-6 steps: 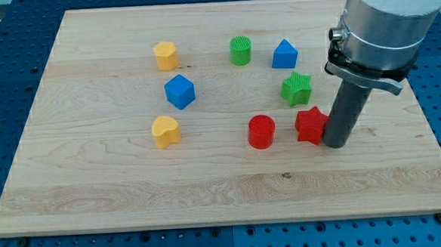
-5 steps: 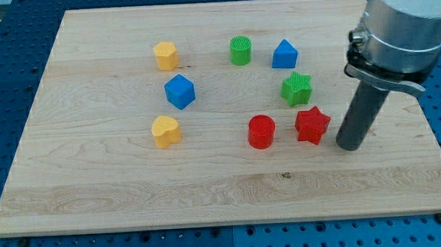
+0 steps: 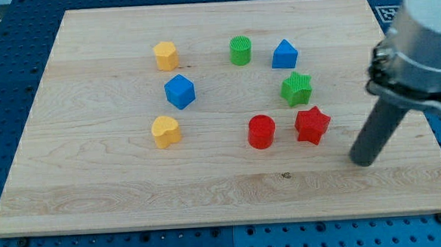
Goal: Slightly push the yellow heart towards the red circle
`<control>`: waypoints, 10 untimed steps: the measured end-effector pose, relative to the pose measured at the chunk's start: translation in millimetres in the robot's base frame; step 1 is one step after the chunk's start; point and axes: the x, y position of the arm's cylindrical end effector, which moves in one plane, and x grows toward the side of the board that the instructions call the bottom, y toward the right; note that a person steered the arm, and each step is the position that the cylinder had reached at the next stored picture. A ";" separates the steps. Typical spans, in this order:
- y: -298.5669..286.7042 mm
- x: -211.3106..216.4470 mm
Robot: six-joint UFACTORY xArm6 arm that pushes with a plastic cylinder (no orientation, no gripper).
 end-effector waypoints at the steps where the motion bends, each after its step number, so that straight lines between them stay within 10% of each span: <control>1: -68.1 4.6; 4: -333.4 -20.2; 10: -250.5 -66.2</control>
